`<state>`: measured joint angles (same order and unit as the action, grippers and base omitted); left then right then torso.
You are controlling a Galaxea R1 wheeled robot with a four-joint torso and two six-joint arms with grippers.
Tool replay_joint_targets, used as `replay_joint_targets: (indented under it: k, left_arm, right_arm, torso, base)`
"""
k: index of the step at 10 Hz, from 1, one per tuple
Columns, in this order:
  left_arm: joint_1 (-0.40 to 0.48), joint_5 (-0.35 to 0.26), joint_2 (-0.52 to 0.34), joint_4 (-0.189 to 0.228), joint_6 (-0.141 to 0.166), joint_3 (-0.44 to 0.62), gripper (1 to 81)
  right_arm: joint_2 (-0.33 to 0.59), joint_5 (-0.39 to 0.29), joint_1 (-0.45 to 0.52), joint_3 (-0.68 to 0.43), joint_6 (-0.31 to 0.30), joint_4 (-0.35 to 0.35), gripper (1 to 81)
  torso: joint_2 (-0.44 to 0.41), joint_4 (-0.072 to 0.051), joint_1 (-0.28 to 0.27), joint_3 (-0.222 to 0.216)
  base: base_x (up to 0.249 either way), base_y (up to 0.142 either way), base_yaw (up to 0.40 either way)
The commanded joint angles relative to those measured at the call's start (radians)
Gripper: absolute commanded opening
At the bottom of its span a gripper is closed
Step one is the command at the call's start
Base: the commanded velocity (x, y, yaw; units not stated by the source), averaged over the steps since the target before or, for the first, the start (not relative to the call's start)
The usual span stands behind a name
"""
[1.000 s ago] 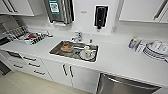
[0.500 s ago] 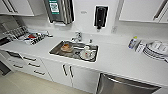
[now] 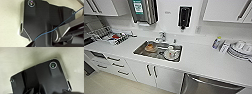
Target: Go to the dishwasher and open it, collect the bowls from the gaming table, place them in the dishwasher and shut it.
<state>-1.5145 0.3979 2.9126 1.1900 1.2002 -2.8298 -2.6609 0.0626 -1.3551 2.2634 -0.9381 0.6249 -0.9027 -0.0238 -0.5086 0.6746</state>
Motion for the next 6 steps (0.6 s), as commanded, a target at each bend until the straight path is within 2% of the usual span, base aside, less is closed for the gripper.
replay_joint_targets:
  k: [1,2,3,5,6]
  left_arm:
    - [-0.003,-0.086,0.001,0.013,-0.005,-0.01,81.1]
    - [-0.003,-0.148,0.024,0.014,-0.005,-0.008,81.1]
    - [-0.003,-0.171,0.036,0.014,-0.007,-0.008,81.1]
    - [-0.003,-0.172,0.038,0.011,-0.005,-0.008,81.1]
    - [-0.003,-0.204,0.042,0.007,-0.004,-0.008,81.1]
  right_arm:
    - [-0.104,0.022,-0.062,0.129,0.01,0.136,81.1]
    - [-0.127,0.022,-0.074,0.155,0.01,0.148,81.1]
    - [-0.145,0.022,-0.086,0.171,0.01,0.162,81.1]
    - [-0.188,0.025,-0.105,0.217,0.01,0.192,81.1]
    - [-0.223,0.025,-0.111,0.272,0.008,0.225,81.1]
  torso:
    - [0.0,0.0,0.0,0.0]
    - [0.0,0.0,0.0,0.0]
    - [0.0,0.0,0.0,0.0]
    - [0.0,0.0,0.0,0.0]
    - [0.0,0.0,0.0,-0.001]
  base:
    - [0.0,0.0,0.0]
    - [0.0,0.0,0.0]
    - [0.0,0.0,0.0]
    - [0.0,0.0,0.0]
    - [0.0,0.0,0.0]
